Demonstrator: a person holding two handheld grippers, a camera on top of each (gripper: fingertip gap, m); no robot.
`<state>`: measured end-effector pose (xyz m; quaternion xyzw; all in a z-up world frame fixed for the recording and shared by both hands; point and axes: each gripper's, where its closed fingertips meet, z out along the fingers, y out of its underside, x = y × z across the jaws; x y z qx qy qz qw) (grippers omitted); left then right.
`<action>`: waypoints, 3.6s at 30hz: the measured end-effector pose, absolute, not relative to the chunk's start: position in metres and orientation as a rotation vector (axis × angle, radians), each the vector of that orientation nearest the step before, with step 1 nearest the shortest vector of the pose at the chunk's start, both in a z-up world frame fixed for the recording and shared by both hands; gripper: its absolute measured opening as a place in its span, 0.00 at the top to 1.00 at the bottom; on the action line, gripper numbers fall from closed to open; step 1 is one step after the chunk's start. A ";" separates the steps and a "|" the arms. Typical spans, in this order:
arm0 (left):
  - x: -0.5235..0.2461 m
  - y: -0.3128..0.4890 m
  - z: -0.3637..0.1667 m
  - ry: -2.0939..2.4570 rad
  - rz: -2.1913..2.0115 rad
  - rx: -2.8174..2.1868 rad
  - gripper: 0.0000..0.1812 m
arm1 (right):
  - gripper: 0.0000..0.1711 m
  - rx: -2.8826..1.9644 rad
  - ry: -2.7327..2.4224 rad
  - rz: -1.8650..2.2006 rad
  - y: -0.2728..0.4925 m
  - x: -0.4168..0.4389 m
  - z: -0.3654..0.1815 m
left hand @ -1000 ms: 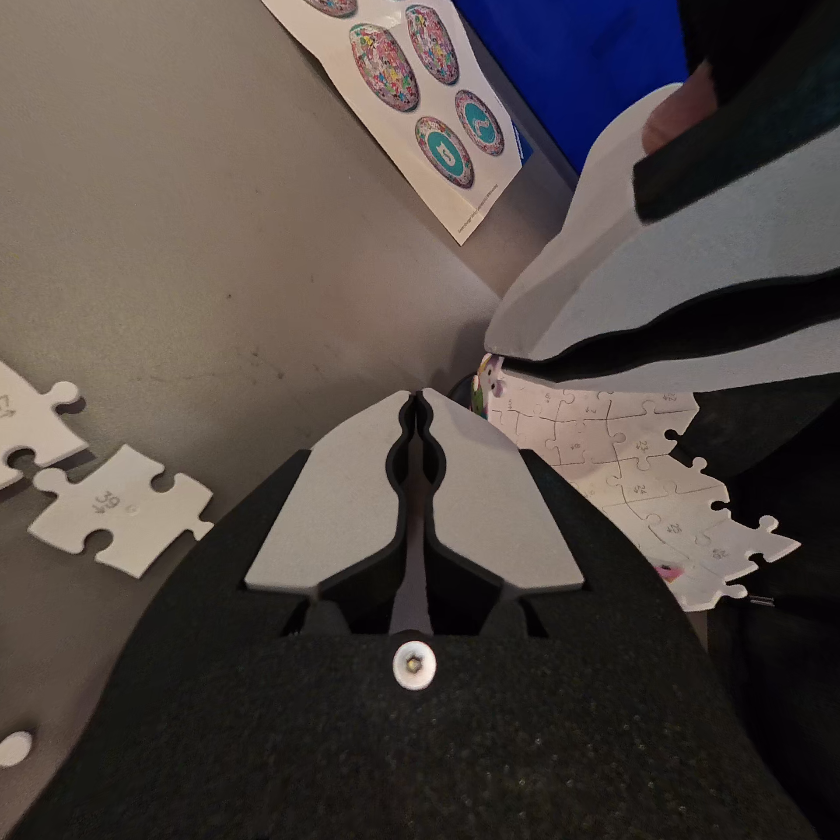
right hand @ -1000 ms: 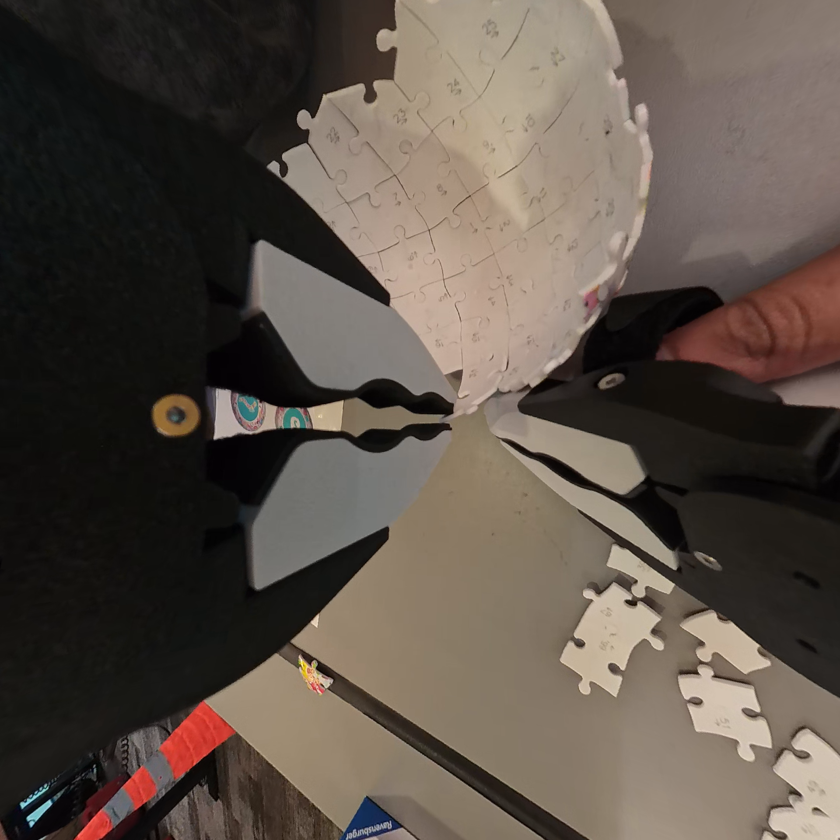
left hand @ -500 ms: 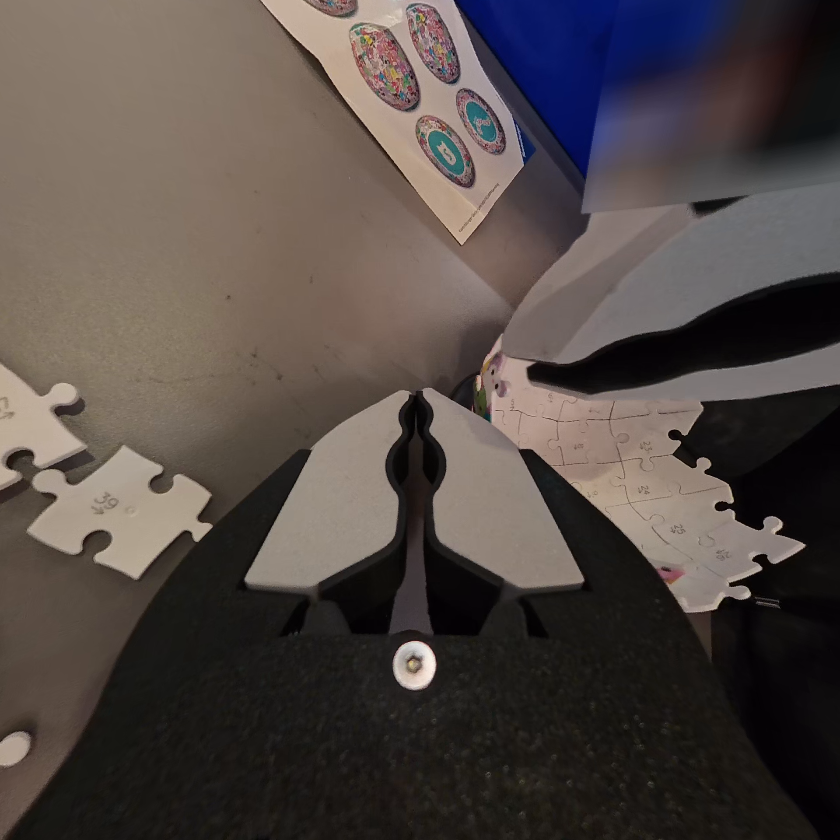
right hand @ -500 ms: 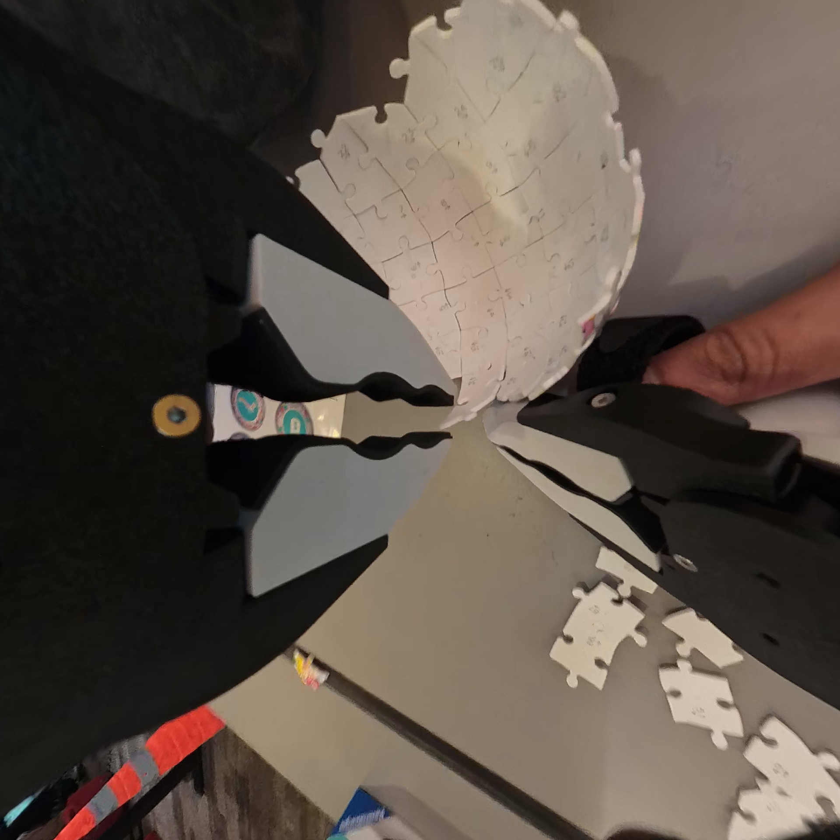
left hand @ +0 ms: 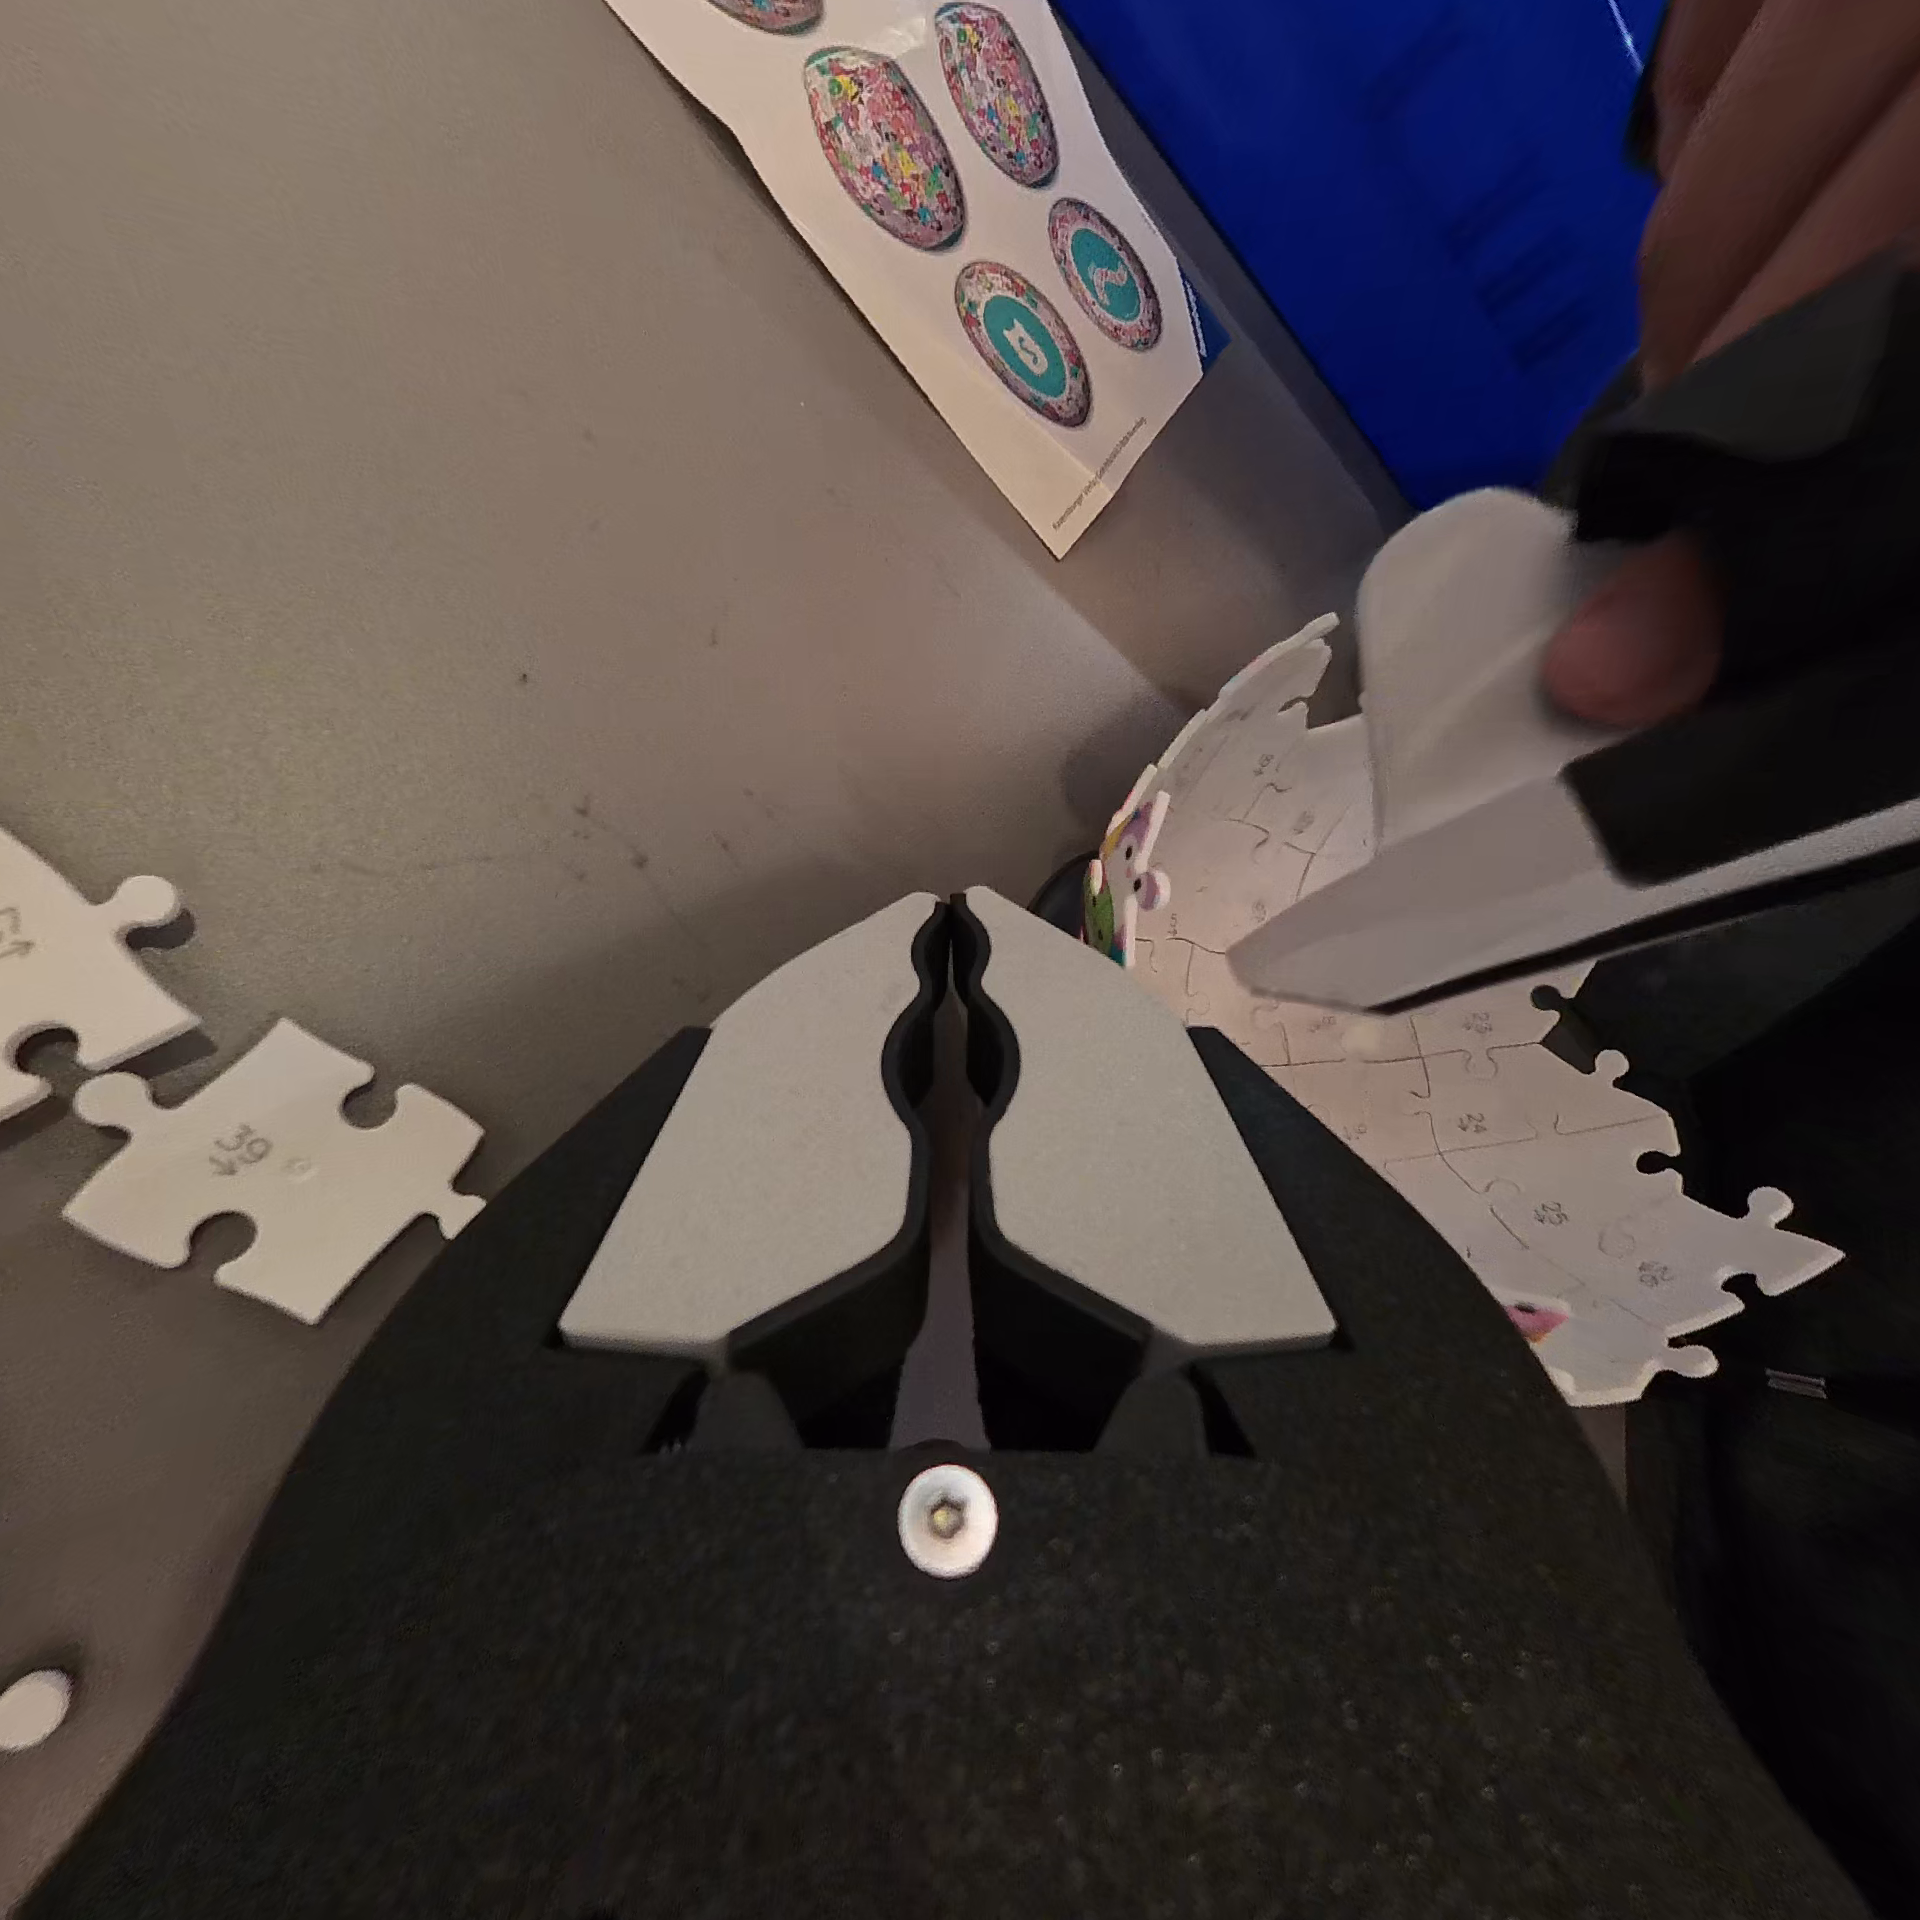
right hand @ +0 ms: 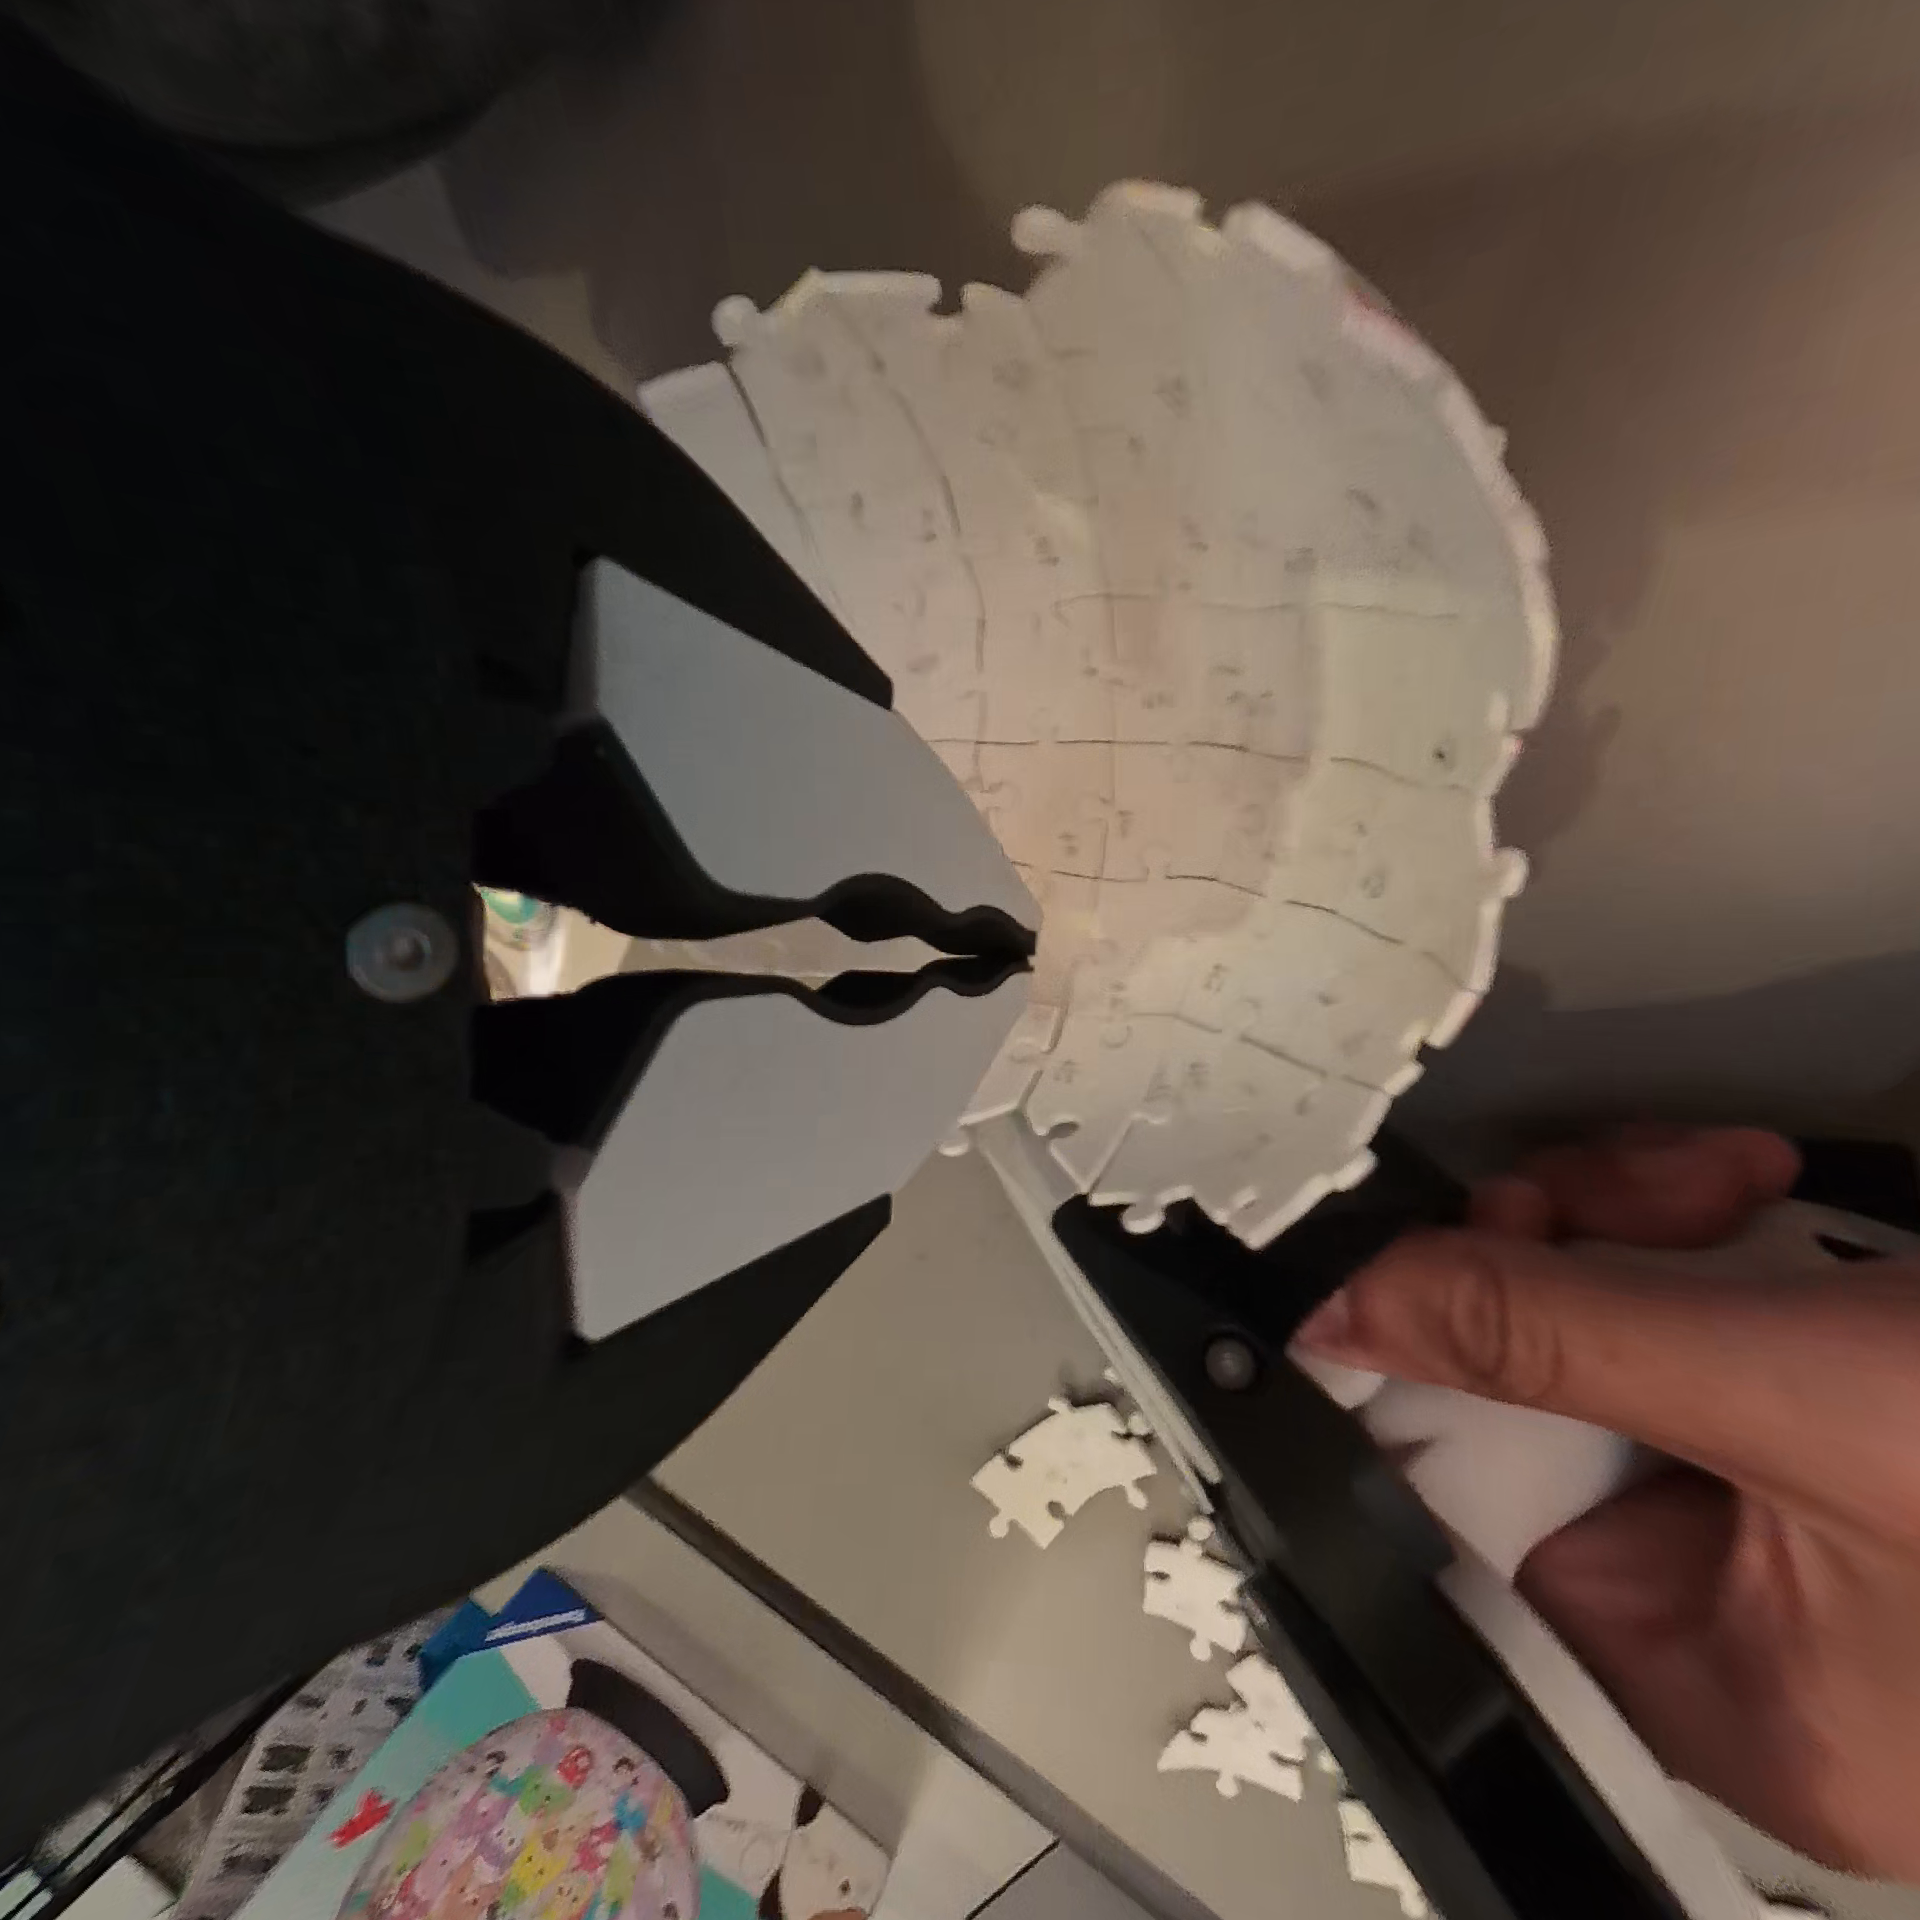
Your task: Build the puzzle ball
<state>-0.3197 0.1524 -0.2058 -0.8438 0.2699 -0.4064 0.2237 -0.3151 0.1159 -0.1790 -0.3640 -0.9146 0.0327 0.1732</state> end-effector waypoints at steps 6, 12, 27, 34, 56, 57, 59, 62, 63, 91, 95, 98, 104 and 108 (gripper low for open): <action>-0.320 0.152 -0.206 0.748 -1.115 -2.331 1.00 | 1.00 -1.016 -2.625 0.062 0.118 -0.325 -0.191; -0.319 0.152 -0.206 0.748 -1.124 -2.330 1.00 | 1.00 -1.041 -2.629 0.015 0.121 -0.320 -0.190; -0.319 0.153 -0.206 0.732 -1.129 -2.332 1.00 | 1.00 -1.041 -2.617 -0.065 0.127 -0.322 -0.194; -0.319 0.152 -0.206 0.729 -1.130 -2.339 1.00 | 1.00 -1.051 -2.606 -0.087 0.130 -0.324 -0.194; -0.323 0.150 -0.207 0.726 -1.128 -2.370 1.00 | 1.00 -1.043 -2.552 -0.087 0.135 -0.328 -0.187; -0.323 0.150 -0.207 0.724 -1.128 -2.370 1.00 | 1.00 -1.043 -2.557 -0.088 0.135 -0.327 -0.187; -0.323 0.150 -0.207 0.717 -1.136 -2.369 1.00 | 1.00 -1.053 -2.585 -0.065 0.130 -0.323 -0.189; -0.323 0.151 -0.207 0.711 -1.145 -2.368 1.00 | 1.00 -1.049 -2.590 -0.068 0.130 -0.325 -0.192; -0.324 0.151 -0.207 0.708 -1.145 -2.369 1.00 | 1.00 -1.053 -2.591 -0.089 0.133 -0.325 -0.194; -0.344 0.128 -0.192 0.840 -1.169 -2.370 1.00 | 1.00 -1.005 -2.480 0.094 0.126 -0.344 -0.174; -0.347 0.129 -0.191 0.824 -1.172 -2.367 1.00 | 1.00 -1.013 -2.508 0.109 0.121 -0.341 -0.176; -0.346 0.129 -0.188 0.818 -1.195 -2.355 1.00 | 1.00 -0.998 -2.512 0.117 0.118 -0.343 -0.177; -0.345 0.128 -0.191 0.832 -1.176 -2.366 1.00 | 1.00 -1.005 -2.500 0.095 0.122 -0.346 -0.179; -0.345 0.128 -0.192 0.835 -1.168 -2.369 1.00 | 1.00 -1.009 -2.501 0.095 0.122 -0.346 -0.179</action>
